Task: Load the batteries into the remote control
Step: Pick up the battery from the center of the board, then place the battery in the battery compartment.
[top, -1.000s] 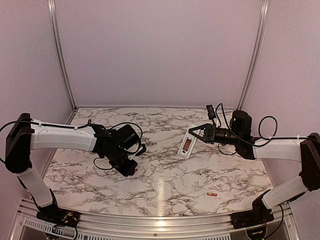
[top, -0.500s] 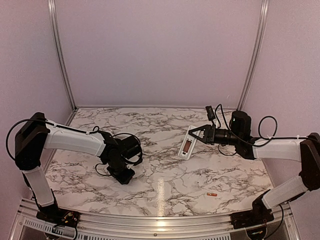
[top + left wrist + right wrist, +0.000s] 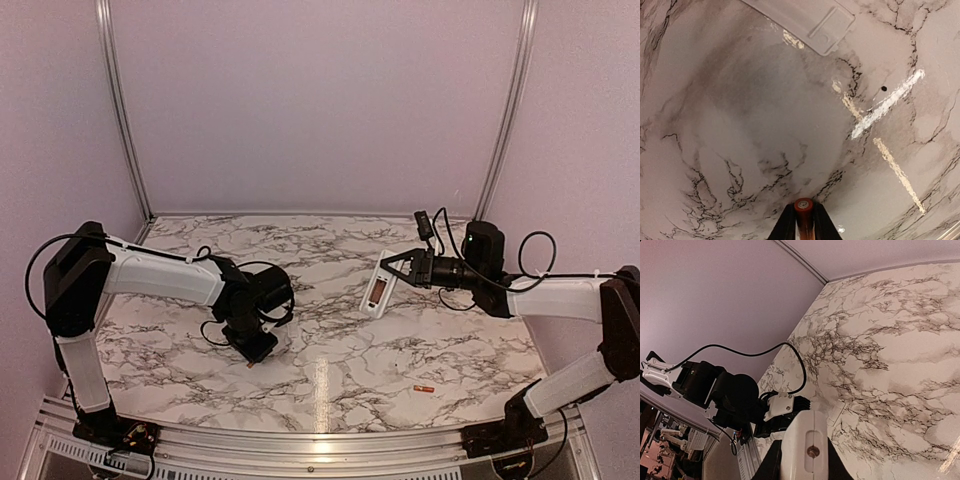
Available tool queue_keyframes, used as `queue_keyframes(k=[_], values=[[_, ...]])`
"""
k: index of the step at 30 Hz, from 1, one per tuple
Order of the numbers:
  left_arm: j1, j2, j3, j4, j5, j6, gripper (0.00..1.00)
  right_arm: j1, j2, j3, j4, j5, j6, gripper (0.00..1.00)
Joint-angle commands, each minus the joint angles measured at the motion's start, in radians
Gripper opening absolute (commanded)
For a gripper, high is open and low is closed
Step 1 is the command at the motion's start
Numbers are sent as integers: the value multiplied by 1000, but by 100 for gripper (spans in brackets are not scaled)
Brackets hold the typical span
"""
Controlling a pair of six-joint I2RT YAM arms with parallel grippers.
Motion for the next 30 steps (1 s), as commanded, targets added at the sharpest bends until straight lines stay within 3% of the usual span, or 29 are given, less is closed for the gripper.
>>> queue_keyframes(k=[1,5,10,18,22,30], values=[[-2,34,16,-32,-4,19,11,-12,11,27,-7,-16,-17,0],[0,26,18,-36,-6,16,5,-13,14,23,2,-20,-11,0],[1,-90,52,46,12,4,0,-8,42,-39,216,-27,116,0],[0,-382,44,447,139,-84,0,104,104,-45,438,53,262,0],[-33,-384,50,582,140,-131,0,148,138,-22,498,86,302,0],[-108,-317,98,647,53,-130,0,194,195,5,563,114,361,0]])
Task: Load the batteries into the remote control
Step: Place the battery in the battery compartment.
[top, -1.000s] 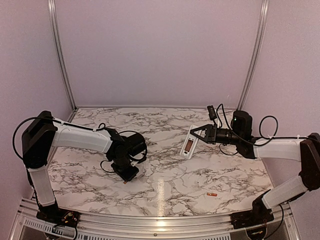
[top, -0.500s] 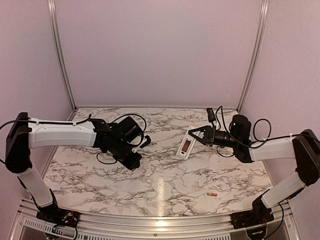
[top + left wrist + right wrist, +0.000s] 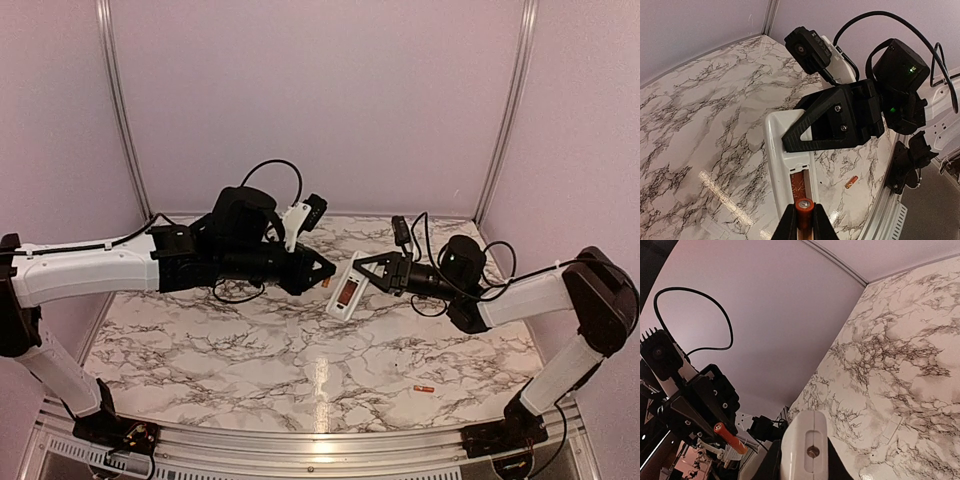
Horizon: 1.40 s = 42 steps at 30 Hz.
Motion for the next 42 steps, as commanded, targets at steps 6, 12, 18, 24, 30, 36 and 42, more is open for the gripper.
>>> queue_keyframes(k=[6,12,18,24,30,36,42], values=[[-62,70,53,57,-127,31,0,32,34,53,96,36,76,0],[-73,105,73,62,-153,46,0,47,41,67,102,43,80,0],[-86,130,74,69,-174,69,0,49,49,76,125,42,108,0],[-89,145,67,82,-195,83,0,53,44,81,143,39,129,0],[-94,151,51,101,-203,104,0,56,42,77,172,41,157,0],[-97,155,35,102,-186,97,0,57,36,75,189,57,166,0],[-97,169,43,25,-181,78,0,57,20,74,195,67,149,0]])
